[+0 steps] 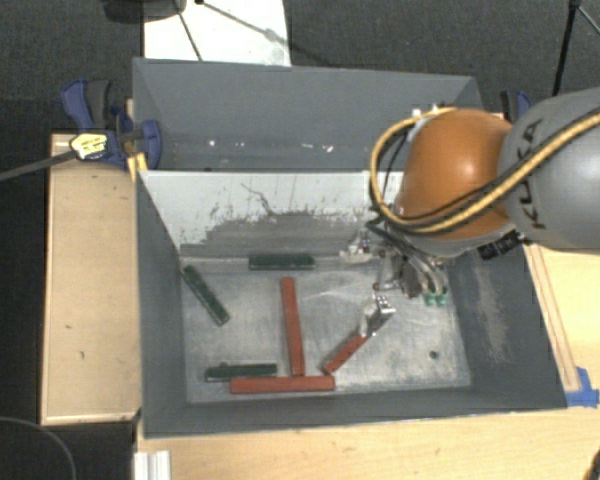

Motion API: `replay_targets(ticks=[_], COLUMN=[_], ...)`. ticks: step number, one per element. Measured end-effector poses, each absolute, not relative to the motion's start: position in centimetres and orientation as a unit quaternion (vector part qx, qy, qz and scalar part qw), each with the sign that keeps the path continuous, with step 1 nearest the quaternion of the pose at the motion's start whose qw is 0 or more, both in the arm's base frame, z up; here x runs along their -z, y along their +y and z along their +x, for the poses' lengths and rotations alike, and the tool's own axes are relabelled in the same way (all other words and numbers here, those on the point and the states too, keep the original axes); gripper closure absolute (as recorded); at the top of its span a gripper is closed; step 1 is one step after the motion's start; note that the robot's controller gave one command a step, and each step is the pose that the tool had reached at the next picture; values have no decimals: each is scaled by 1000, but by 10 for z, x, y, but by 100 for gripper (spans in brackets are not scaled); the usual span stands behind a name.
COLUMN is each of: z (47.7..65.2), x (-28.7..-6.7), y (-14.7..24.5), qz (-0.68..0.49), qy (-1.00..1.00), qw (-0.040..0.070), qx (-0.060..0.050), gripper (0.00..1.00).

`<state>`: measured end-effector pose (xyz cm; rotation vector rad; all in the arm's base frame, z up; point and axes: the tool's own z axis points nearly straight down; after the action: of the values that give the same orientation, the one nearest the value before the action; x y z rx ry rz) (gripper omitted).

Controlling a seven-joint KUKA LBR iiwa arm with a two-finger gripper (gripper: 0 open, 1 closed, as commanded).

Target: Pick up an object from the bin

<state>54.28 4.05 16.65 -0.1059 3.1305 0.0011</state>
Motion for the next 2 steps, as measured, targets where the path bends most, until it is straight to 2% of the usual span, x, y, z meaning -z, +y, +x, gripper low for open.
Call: replay_targets(ticks=[1, 2], z=[532, 532], x=[-80, -80], y=[-9, -9], qz=[-153, -152], qy=[988, 988], qw=[1, 1], qx=[0, 0], gripper=[100, 100])
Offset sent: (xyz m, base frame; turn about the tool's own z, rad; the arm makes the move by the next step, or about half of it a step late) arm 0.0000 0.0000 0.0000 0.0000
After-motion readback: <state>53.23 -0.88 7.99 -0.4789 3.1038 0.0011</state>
